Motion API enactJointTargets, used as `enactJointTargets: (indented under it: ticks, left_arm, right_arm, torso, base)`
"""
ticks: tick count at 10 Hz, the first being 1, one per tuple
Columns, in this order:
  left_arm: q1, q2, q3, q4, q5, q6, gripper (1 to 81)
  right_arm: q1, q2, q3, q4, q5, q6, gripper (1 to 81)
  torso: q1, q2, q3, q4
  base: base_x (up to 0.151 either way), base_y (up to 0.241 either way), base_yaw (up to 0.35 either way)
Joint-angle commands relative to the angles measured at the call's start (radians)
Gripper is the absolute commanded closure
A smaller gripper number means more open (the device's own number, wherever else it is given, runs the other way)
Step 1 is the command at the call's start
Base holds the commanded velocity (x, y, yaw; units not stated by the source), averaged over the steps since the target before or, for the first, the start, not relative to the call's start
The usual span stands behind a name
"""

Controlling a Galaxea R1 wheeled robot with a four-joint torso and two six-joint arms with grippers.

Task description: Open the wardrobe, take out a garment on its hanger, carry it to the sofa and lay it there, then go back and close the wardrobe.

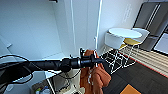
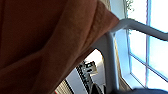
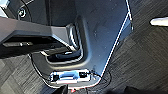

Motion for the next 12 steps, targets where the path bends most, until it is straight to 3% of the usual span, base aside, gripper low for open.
enactJointTargets:
  ticks: [1, 5, 6, 7, 8, 10, 12]
  left_arm:
    - [-0.190, 0.010, 0.029, 0.041, -0.079, 0.012, 81.1]
    - [-0.190, 0.011, 0.029, 0.041, -0.079, 0.012, 81.1]
    - [-0.190, 0.011, 0.029, 0.047, -0.079, 0.012, 81.1]
    - [-0.190, 0.010, 0.029, 0.047, -0.077, 0.012, 81.1]
    - [-0.190, 0.010, 0.029, 0.047, -0.077, 0.012, 81.1]
    - [-0.190, 0.008, 0.031, 0.048, -0.074, 0.012, 81.1]
    - [-0.190, 0.011, 0.031, 0.053, -0.074, 0.012, 81.1]
  right_arm:
    - [0.003, 0.000, -0.001, -0.003, -0.055, 0.002, 1.0]
    - [0.003, 0.003, -0.003, -0.005, -0.054, 0.002, 1.0]
    - [0.003, 0.003, -0.003, -0.005, -0.054, 0.002, 1.0]
    - [0.003, 0.003, -0.003, -0.005, -0.054, 0.002, 1.0]
    - [0.005, 0.003, -0.003, -0.003, -0.054, 0.002, 1.0]
    - [0.003, 0.003, -0.003, -0.002, -0.054, 0.002, 1.0]
    - [0.003, 0.003, -0.004, -0.002, -0.054, 0.004, 1.0]
  torso:
    - [0.000, 0.000, 0.000, 0.000]
    - [0.000, 0.000, 0.000, 0.000]
    - [0.000, 0.000, 0.000, 0.096]
    - [0.000, 0.000, 0.000, 0.075]
    - [0.000, 0.000, 0.000, 0.024]
    - [0.000, 0.000, 0.000, 0.058]
    - [0.000, 0.000, 0.000, 0.059]
  base:
    - [0.000, 0.000, -0.232]
    - [0.000, 0.000, -0.232]
    - [0.000, 0.000, -0.232]
    - [0.000, 0.000, -0.232]
    - [0.000, 0.000, -0.232]
    - [0.000, 0.000, -0.232]
    - [0.000, 0.000, -0.232]
